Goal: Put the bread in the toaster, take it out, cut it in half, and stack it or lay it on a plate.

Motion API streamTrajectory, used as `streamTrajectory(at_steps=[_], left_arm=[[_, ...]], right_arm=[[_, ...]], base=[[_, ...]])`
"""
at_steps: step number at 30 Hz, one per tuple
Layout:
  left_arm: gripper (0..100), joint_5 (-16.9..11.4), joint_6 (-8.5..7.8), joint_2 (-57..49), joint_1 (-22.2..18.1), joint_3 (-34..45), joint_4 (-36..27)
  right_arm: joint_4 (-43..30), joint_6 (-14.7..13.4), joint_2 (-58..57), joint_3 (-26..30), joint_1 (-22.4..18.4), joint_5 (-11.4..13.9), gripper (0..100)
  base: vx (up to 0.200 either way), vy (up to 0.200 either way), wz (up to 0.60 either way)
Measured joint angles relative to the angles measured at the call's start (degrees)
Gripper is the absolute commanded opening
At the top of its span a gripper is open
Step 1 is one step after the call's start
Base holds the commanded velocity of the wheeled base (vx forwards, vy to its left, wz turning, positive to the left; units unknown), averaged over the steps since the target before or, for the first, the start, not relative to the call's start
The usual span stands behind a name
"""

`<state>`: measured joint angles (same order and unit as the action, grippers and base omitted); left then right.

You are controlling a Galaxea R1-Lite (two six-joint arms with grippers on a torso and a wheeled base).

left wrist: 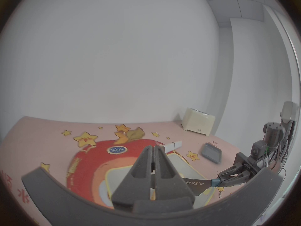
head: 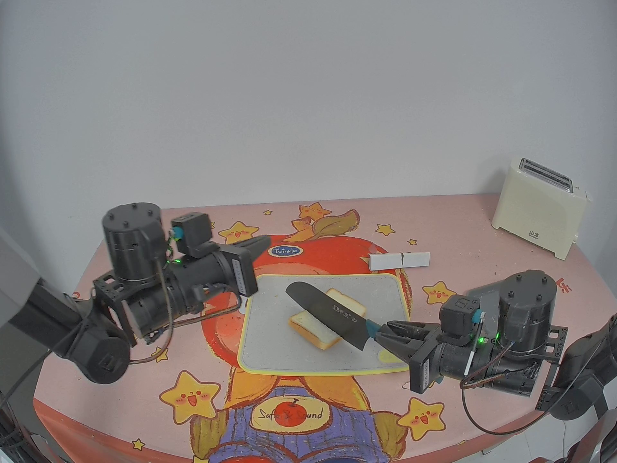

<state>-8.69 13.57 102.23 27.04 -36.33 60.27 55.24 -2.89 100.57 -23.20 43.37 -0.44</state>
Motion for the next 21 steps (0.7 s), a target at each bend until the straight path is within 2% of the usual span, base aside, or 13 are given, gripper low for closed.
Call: streamTrajectory(at_steps=[11, 21], left_arm=[[0, -2.08, 0.28, -16.37, -10.09, 10.40, 0.62], [0, -2.19, 0.46, -22.22, -12.02, 12.28, 0.63]], right_arm=[[1.37, 0.05, 0.11, 0.38, -0.02, -0.07, 0], [1.54, 0.18, -0.38, 0.46, 0.22, -0.29, 0]], base=[[0.000, 0.000, 0.00], [0.000, 0.000, 0.00]])
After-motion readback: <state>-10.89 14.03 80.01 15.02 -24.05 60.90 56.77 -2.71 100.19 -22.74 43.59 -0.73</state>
